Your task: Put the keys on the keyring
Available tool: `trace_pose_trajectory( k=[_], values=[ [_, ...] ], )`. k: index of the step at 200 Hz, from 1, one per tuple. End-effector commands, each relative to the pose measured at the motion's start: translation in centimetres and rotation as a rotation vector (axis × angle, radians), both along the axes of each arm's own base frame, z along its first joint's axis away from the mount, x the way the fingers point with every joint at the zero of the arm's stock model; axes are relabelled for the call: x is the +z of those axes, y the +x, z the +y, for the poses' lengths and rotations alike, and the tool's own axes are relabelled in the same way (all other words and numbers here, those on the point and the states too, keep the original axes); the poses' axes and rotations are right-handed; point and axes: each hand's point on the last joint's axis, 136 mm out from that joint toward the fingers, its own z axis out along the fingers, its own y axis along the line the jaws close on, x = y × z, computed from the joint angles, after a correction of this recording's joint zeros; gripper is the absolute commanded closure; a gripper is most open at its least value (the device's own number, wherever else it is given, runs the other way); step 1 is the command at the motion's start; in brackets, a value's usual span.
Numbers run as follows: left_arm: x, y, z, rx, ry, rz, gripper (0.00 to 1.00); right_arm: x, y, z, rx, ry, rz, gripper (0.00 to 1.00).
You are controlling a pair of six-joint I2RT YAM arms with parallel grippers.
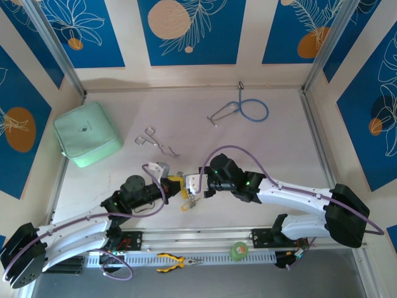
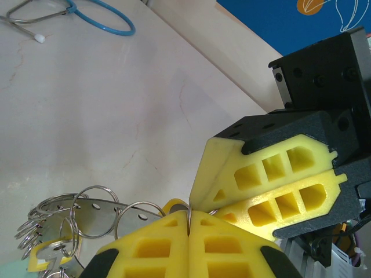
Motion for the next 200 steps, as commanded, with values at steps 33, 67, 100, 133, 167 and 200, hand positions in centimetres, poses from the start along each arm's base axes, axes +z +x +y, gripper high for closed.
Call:
trace_pose_trajectory(
  k=[33, 67, 100, 133, 167, 200],
  values=[
    [1.2, 0.0, -0.4, -0.020, -0.015, -0.030, 1.00, 1.9, 0.4, 1.2, 0.000, 0.059, -0.007, 1.00],
    [1.1, 0.0, -0.5, -0.021, -0.014, -0.026, 1.00, 2.3, 0.8, 0.8, -0.022, 0.070, -0.018, 1.00],
    [1.1, 0.1, -0.6, -0.022, -0.016, -0.028, 1.00, 2.6, 0.8, 0.5, -0.023, 0.079, -0.011, 1.00],
    [1.0, 0.1, -0.6, -0.022, -0.015, -0.025, 1.00, 2.6, 0.6, 0.3, -0.021, 0.086, -0.004, 1.00],
    [1.2, 0.1, -0.6, -0.024, -0.019, -0.029, 1.00, 2.4, 0.5, 0.5, -0.017, 0.084, 0.003, 1.00],
    [1.3, 0.1, -0.6, -0.023, -0.020, -0.031, 1.00, 1.7, 0.2, 0.9, 0.000, 0.062, 0.014, 1.00]
  ],
)
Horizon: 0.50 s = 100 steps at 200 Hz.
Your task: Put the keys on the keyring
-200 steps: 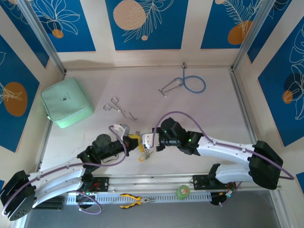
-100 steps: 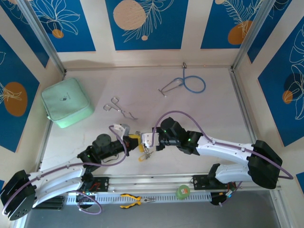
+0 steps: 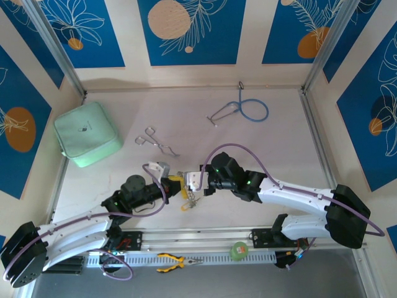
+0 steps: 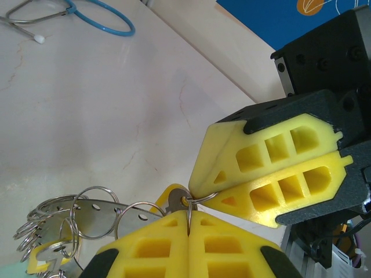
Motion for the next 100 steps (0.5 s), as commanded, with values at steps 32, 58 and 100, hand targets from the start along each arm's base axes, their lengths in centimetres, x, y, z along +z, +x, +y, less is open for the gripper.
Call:
trace_pose_trajectory(
  k=[32, 58, 100],
  values=[
    [1.2, 0.0, -0.5, -0.024, -0.017, -0.030, 1.00, 0.4, -0.9, 1.1, 0.049, 0.013, 0.026, 1.00],
    [1.2, 0.0, -0.5, -0.025, -0.017, -0.031, 1.00, 0.2, -1.3, 1.1, 0.059, 0.006, 0.044, 1.00],
    [1.2, -0.1, -0.5, -0.026, -0.016, -0.030, 1.00, 0.8, -1.5, 1.4, 0.065, 0.035, 0.054, 1.00]
  ],
)
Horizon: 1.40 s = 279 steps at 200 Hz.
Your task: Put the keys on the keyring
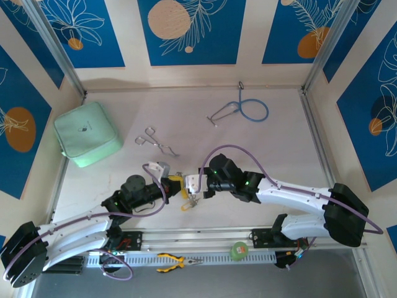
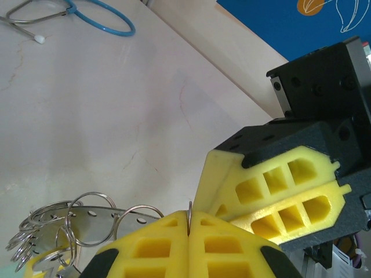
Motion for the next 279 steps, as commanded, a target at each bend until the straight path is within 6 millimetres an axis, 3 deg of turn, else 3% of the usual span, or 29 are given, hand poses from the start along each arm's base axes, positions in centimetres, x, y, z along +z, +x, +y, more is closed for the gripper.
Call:
trace_pose_trajectory(
  k=[1, 96, 151, 257, 279],
  values=[
    [1.2, -0.1, -0.5, -0.026, -0.016, -0.029, 1.00, 1.8, -0.4, 1.1, 0.028, 0.059, 0.015, 1.00],
    [1.1, -0.2, -0.4, -0.028, -0.018, -0.031, 1.00, 2.8, 1.6, 0.3, -0.076, 0.080, -0.038, 1.00],
    [1.2, -0.2, -0.4, -0.029, -0.018, -0.032, 1.00, 3.4, 0.6, 0.9, -0.044, 0.130, 0.029, 1.00],
    [1.1, -0.3, -0.5, -0.043, -0.018, -0.069, 1.00, 2.7, -1.5, 1.0, 0.038, 0.118, 0.115, 1.00],
    [1.5, -0.5, -0.6, -0.058, -0.029, -0.137, 1.00, 2.8, -0.8, 0.4, -0.003, 0.125, 0.135, 1.00]
  ],
)
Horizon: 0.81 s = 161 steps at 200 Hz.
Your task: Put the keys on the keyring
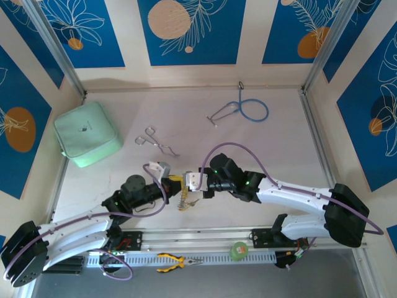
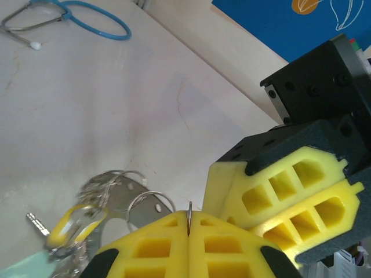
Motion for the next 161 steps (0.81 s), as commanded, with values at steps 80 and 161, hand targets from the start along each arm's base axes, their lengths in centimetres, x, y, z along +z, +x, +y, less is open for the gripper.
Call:
trace_pose_trajectory(
  k=[80, 161],
  values=[
    [1.4, -1.9, 0.6, -0.093, -0.017, -0.360, 1.00, 2.3, 5.3, -6.4, -0.373, 0.052, 0.144, 1.00],
    [1.6, -2.6, 0.9, -0.118, -0.009, -0.431, 1.00, -3.6, 4.3, -7.6, -0.496, -0.235, 0.493, 1.00]
  ],
)
